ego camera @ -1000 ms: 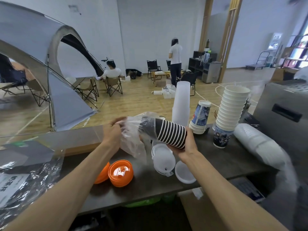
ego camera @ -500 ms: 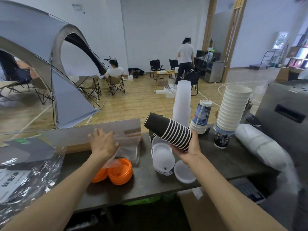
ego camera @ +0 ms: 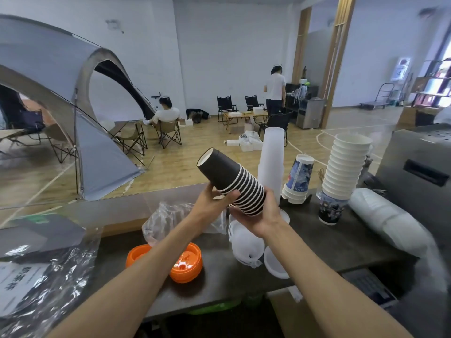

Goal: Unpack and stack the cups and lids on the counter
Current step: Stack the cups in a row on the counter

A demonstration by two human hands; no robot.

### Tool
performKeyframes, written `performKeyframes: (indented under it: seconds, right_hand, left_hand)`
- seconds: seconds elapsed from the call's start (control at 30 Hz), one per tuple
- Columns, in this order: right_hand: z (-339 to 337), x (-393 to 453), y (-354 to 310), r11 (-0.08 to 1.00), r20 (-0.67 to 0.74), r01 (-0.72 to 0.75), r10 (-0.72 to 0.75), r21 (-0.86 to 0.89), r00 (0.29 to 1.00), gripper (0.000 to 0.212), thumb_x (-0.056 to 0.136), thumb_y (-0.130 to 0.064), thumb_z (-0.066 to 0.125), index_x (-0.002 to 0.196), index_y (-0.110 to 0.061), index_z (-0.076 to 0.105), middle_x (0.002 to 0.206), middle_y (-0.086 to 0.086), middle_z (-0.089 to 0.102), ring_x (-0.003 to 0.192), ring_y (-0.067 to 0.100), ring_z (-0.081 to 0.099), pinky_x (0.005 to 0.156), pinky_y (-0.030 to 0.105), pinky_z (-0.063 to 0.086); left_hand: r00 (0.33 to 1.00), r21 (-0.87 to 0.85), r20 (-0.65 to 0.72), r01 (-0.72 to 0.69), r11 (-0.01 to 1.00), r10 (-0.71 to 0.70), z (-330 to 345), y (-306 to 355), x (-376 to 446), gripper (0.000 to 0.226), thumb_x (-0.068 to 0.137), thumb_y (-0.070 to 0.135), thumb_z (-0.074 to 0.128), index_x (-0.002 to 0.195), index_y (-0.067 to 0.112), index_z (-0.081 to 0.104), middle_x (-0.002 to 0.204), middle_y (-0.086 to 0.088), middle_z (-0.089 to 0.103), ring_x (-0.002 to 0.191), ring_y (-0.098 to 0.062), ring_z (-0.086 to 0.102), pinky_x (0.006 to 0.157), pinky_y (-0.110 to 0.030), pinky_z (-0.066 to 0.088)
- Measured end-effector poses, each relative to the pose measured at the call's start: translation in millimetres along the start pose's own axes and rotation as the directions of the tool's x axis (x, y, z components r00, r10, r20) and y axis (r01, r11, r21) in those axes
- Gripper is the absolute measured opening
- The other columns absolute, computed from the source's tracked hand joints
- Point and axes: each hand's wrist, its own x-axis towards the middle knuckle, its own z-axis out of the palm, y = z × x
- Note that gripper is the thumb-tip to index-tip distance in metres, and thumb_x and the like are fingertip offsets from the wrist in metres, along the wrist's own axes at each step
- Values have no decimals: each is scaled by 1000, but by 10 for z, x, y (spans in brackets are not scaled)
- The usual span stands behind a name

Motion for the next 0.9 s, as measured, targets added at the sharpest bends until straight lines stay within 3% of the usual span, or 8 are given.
performKeyframes:
  seconds: [0.07,0.13,0.2,0.3,0.5,0.6,0.7,0.9]
  right_hand:
    - [53,24,-37,984,-51,14,-24,-176,998,57,92,-54,55,124,-8,63,121,24,69,115,39,64,107,53,47]
    - [111,59,-117,963,-88,67,-93,-261,992,51,95,-52,55,122,-9,64,117,25,71,113,41,66,101,54,51]
    - [208,99,-232,915,-97,155,-205,-373,974,42,100,-43,52,125,-11,62,116,22,71,108,40,68,88,55,59]
    - [338,179,-423,730,-50,284,-399,-622,916,33,105,-35,40,127,-17,58,122,13,65,108,33,64,74,50,63]
    - [563,372,-687,406,107,320,-468,-856,877,35,107,-30,35,133,-15,54,124,6,64,113,24,61,97,44,55]
    - [594,502,-765,227,232,365,-456,-903,859,34,104,-28,45,136,-18,51,122,3,66,109,21,63,95,39,53]
    - [609,649,-803,202,278,390,-426,-899,861,31,99,-18,50,130,-20,56,115,1,70,102,17,66,88,36,56]
    - [508,917,-766,189,253,336,-360,-923,898,26,90,-20,63,115,-19,65,104,1,75,99,21,70,94,48,57]
  left_hand:
    - [1000,-159,-27,3,987,-7,51,45,92,92,68,56,85,144,27,43,128,-3,67,108,-18,70,76,-31,61]
    - [999,-227,-34,-5,974,-3,70,121,196,98,61,56,90,143,29,44,127,-3,67,108,-21,70,80,-43,62]
    - [999,-248,-40,-8,969,-2,73,198,309,101,55,55,92,141,32,44,130,-3,65,113,-22,68,81,-42,62]
    - [998,-255,-60,-39,966,24,87,322,481,98,56,55,87,140,34,42,133,-1,63,115,-21,66,82,-39,62]
    - [988,-198,-152,-64,978,33,91,444,895,85,68,44,88,140,33,43,129,0,66,111,-18,68,88,-45,60]
    - [974,-130,-221,-69,989,39,124,462,1055,93,60,54,87,140,33,44,124,3,68,108,-16,68,92,-47,59]
    - [964,-72,-264,-58,996,37,150,453,1177,100,57,58,85,143,33,42,124,5,66,110,-16,67,95,-46,57]
    - [963,-41,-268,13,999,-23,197,264,1384,78,76,32,86,141,27,42,112,9,66,103,-11,66,91,-40,57]
